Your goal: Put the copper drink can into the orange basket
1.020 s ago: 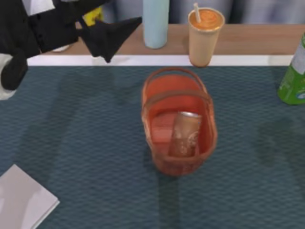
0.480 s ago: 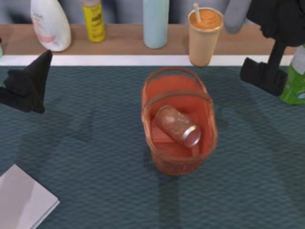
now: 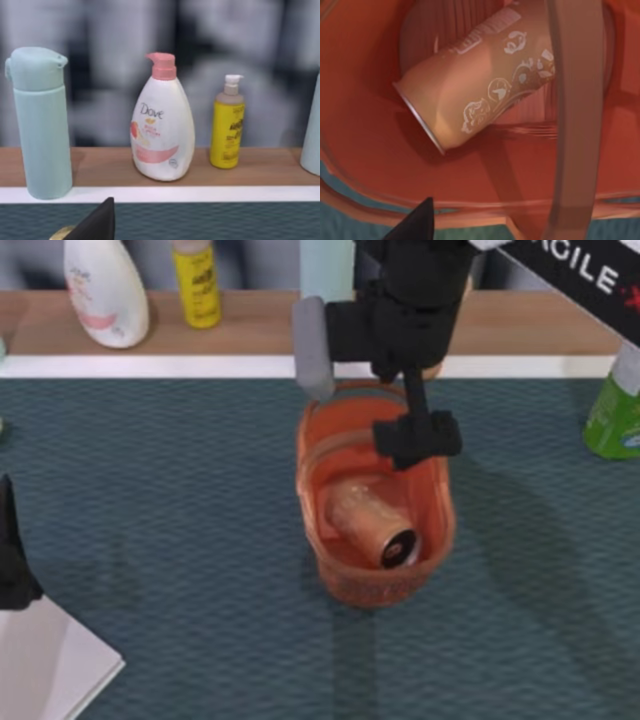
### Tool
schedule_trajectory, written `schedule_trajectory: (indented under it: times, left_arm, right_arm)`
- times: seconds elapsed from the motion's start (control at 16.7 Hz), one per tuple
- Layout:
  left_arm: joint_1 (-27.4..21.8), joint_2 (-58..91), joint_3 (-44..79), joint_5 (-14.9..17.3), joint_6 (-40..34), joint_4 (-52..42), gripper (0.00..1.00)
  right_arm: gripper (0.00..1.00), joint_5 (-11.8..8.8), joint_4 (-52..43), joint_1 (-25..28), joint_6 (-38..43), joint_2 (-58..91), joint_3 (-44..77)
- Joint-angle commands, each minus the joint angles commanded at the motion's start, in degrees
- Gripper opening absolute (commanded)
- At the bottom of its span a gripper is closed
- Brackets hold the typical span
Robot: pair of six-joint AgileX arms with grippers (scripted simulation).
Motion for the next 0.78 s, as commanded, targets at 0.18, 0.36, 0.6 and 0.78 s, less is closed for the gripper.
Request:
schedule_trajectory:
  times: [0.18, 0.36, 0.6, 0.78]
  left_arm:
    - [0.54, -5.65, -3.36, -3.53, 1.07, -1.95, 1.0]
    - [0.6, -6.4, -3.8, -4.02, 1.24, -2.19, 1.0]
    - [0.6, -6.4, -3.8, -4.02, 1.24, -2.19, 1.0]
    - [0.6, -6.4, -3.8, -4.02, 1.24, -2.19, 1.0]
  right_arm:
    - [1.0, 0.12, -3.75, 1.44, -2.39, 5.71, 5.8]
    - [1.0, 0.14, -4.22, 1.61, -2.68, 6.43, 6.53]
    - [1.0, 0.13, -3.94, 1.36, -2.65, 6.37, 6.2]
    - [1.0, 0.13, -1.53, 1.57, -2.74, 5.61, 3.02]
